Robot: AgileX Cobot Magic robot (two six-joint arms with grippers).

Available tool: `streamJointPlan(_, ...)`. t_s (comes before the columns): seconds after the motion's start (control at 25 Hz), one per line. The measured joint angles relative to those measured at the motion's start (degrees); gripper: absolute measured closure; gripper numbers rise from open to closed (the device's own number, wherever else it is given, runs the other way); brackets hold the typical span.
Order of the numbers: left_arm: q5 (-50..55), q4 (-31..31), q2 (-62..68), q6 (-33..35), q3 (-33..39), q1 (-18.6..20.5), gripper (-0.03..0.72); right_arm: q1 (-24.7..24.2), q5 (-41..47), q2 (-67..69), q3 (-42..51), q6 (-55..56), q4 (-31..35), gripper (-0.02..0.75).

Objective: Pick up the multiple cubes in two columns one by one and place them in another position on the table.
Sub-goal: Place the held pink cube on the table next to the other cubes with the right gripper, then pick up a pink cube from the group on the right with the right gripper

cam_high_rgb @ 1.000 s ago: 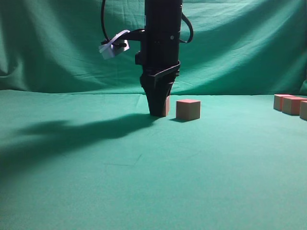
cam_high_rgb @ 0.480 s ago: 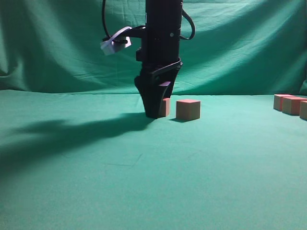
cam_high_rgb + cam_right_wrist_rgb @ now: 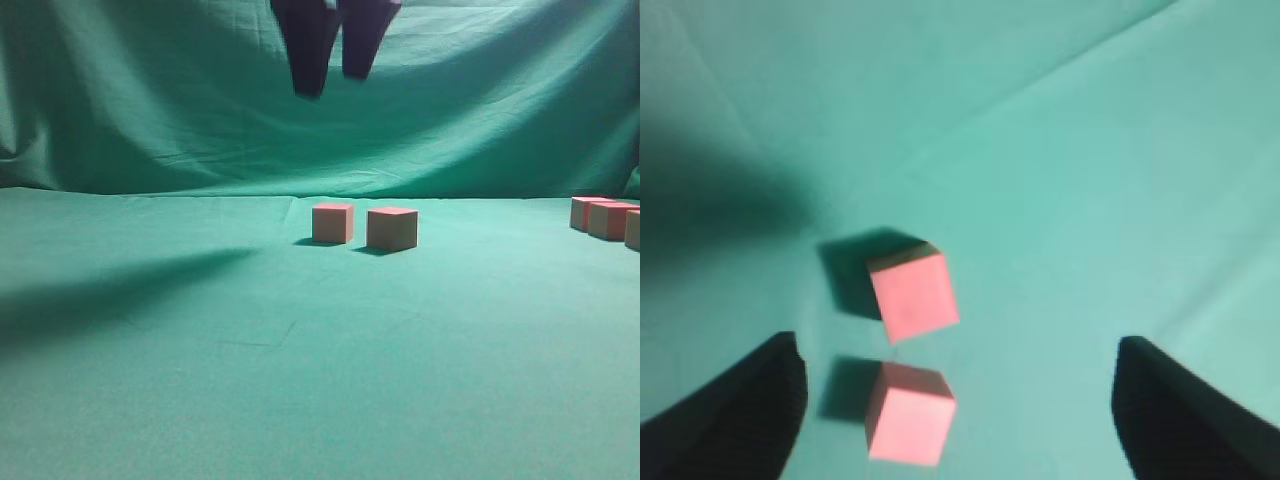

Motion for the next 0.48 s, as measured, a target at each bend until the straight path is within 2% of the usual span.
streamJointPlan(0.48, 0.00, 0.00, 0.00, 0.00, 0.00, 0.00, 0.688, 0.00, 1.28, -21.47, 2.36, 19.63, -3.92, 0.155)
